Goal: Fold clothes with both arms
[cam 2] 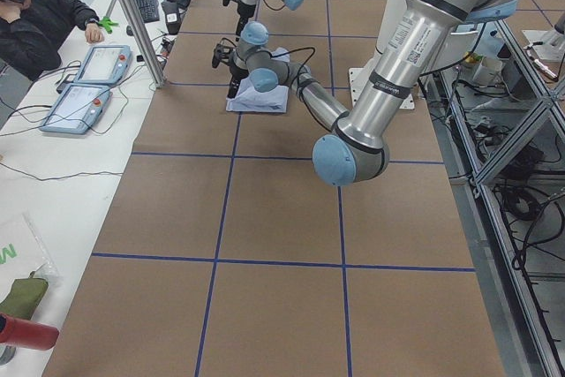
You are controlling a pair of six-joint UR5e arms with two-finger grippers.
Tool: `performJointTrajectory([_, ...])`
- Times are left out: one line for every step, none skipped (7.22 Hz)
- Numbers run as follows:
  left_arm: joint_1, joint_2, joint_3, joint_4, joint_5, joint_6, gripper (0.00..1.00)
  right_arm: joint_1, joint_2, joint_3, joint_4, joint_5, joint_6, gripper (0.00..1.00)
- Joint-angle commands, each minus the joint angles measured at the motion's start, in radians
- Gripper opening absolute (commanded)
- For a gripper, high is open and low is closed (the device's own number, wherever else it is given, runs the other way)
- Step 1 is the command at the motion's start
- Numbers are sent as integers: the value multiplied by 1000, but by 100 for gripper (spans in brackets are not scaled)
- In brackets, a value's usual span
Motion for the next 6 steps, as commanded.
performJointTrajectory([-152,130,-215,233,-80,312,100,276,-144,165,-218,241,-470,100])
performJointTrajectory([-274,200,-228,252,-127,516,100,366,-225,235,-327,256,-691,100])
performJointTrajectory([-409,282,-217,255,-163,729,100,462,-312,292,-397,257,-868,100])
performJointTrajectory([-539,361,-195,252,-196,878,100,550,-404,308,-420,271,-1045,100])
performJointTrajectory([-656,432,-187,251,-212,1018,100,627,-495,308,-416,317,-1197,100])
performJointTrajectory([-735,504,-149,240,-221,1138,100,677,-585,305,-410,326,-1235,100])
